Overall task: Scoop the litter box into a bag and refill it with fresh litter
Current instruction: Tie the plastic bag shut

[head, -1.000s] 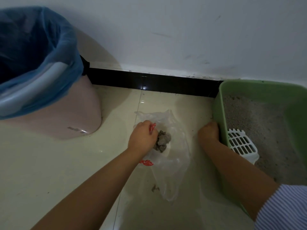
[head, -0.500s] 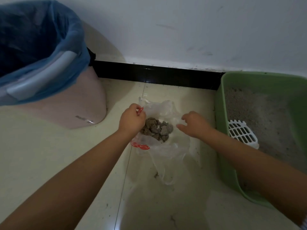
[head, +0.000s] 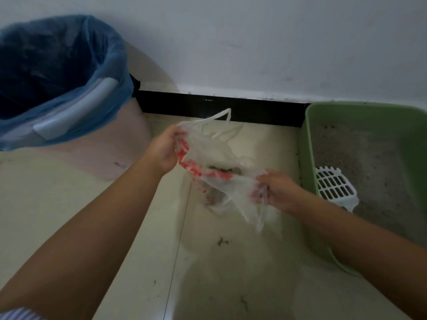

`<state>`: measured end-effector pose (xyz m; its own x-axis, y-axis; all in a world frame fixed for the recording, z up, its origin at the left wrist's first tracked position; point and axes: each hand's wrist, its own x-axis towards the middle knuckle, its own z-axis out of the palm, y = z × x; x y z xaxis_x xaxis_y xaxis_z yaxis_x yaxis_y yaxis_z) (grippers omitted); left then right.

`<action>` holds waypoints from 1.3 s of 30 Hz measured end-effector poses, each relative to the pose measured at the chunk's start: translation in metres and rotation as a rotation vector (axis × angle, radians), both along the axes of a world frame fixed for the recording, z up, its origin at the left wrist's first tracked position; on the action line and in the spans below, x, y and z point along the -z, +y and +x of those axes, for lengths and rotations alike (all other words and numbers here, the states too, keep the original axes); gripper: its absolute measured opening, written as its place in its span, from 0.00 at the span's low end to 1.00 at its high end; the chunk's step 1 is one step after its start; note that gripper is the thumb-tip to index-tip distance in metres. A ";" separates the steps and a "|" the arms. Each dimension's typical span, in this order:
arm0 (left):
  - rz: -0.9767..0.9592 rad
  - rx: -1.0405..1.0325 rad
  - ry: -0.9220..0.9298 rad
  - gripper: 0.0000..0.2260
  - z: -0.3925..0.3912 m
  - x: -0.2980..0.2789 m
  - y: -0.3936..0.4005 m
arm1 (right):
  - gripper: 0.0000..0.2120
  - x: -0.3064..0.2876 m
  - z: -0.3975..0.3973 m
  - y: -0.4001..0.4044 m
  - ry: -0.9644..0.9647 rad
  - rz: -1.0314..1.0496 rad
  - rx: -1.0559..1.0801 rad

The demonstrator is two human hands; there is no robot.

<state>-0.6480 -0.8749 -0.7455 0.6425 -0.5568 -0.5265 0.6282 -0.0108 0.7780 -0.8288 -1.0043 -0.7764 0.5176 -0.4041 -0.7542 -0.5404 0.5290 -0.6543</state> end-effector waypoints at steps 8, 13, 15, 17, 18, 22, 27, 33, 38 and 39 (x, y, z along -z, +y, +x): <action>-0.212 -0.075 0.011 0.17 0.001 -0.041 -0.007 | 0.16 -0.085 0.015 -0.054 0.022 -0.689 -0.579; 0.539 0.666 -0.597 0.05 -0.010 -0.061 -0.007 | 0.16 -0.121 0.017 -0.056 -0.361 -0.867 -0.277; 0.845 0.999 -0.831 0.13 -0.015 -0.058 -0.003 | 0.15 -0.129 0.015 -0.057 -0.448 -0.806 -0.231; 0.920 1.085 -1.001 0.09 -0.022 -0.050 -0.003 | 0.15 -0.131 0.013 -0.055 -0.464 -0.776 -0.241; 0.882 1.028 -1.054 0.06 -0.026 -0.049 -0.003 | 0.15 -0.129 0.013 -0.054 -0.449 -0.794 -0.240; 0.406 0.342 -0.825 0.15 -0.031 -0.066 -0.004 | 0.17 -0.120 0.008 -0.054 -0.433 -0.918 -0.081; -0.112 -0.016 -0.606 0.17 -0.028 -0.099 -0.012 | 0.16 -0.120 0.009 -0.054 -0.656 -0.795 0.245; -0.276 0.020 -0.683 0.15 -0.033 -0.107 -0.017 | 0.30 -0.135 0.013 -0.061 -0.644 -0.197 0.183; -0.187 0.035 -0.588 0.15 -0.043 -0.077 -0.014 | 0.15 -0.116 0.012 -0.064 -0.490 -0.364 0.199; -0.169 0.018 -0.574 0.15 -0.045 -0.067 -0.014 | 0.10 -0.109 0.011 -0.062 -0.517 -0.363 0.224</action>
<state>-0.6932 -0.8889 -0.6786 0.7877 -0.6160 -0.0013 0.1079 0.1358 0.9848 -0.8174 -1.0659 -0.6674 0.6495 -0.7256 -0.2273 -0.0121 0.2891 -0.9572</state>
